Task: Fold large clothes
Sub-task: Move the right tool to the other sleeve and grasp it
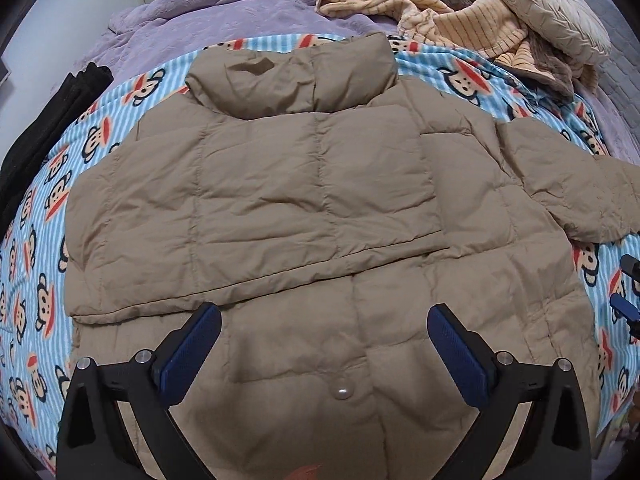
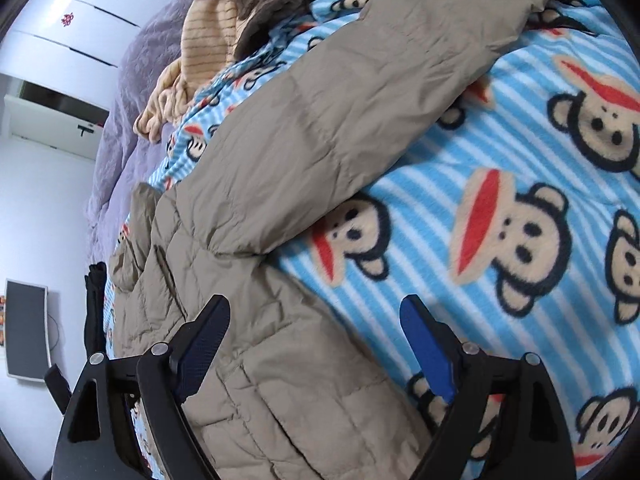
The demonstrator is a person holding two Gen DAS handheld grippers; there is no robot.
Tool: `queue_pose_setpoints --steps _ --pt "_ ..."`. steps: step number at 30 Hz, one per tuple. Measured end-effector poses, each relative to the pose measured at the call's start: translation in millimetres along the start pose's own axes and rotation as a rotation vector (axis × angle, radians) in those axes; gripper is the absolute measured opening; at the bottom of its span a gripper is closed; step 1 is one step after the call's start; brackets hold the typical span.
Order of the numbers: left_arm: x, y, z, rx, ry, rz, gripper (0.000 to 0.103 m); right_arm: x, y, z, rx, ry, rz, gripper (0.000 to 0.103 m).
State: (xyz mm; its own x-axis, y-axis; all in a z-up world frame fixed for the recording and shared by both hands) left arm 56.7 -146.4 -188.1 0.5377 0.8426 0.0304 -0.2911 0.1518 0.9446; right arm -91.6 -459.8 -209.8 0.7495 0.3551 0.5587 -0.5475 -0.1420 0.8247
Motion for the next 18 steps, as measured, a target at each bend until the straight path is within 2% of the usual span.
queue_pose_setpoints --steps 3,7,12,18 --pt "-12.4 -3.5 5.8 0.006 0.003 -0.016 0.103 -11.5 4.8 26.8 -0.031 -0.038 0.009 0.090" --pt "-29.5 -6.5 10.6 0.019 0.022 -0.079 0.103 -25.5 3.7 57.0 -0.049 -0.097 0.032 0.091" --pt "-44.1 -5.6 16.7 0.014 0.003 -0.067 0.103 -34.2 -5.6 89.2 -0.039 -0.170 0.082 0.091" --pt "-55.1 -8.2 23.7 0.016 -0.006 -0.058 0.103 -33.1 -9.0 137.3 -0.055 -0.261 0.190 0.091"
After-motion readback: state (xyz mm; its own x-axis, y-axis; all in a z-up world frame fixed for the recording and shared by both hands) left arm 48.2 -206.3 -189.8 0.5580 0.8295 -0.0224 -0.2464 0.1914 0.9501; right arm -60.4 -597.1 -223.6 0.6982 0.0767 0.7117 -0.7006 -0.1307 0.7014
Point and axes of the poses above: each gripper's, at about its wrist camera, not at the fingertips, and y roughly against the way its jaws point, x to its left, z to its top, the point moved 9 cm from there along -y, roughly the way its jaws point, and after that the axes turned 10 degrees about -y, right-handed, at the moved point
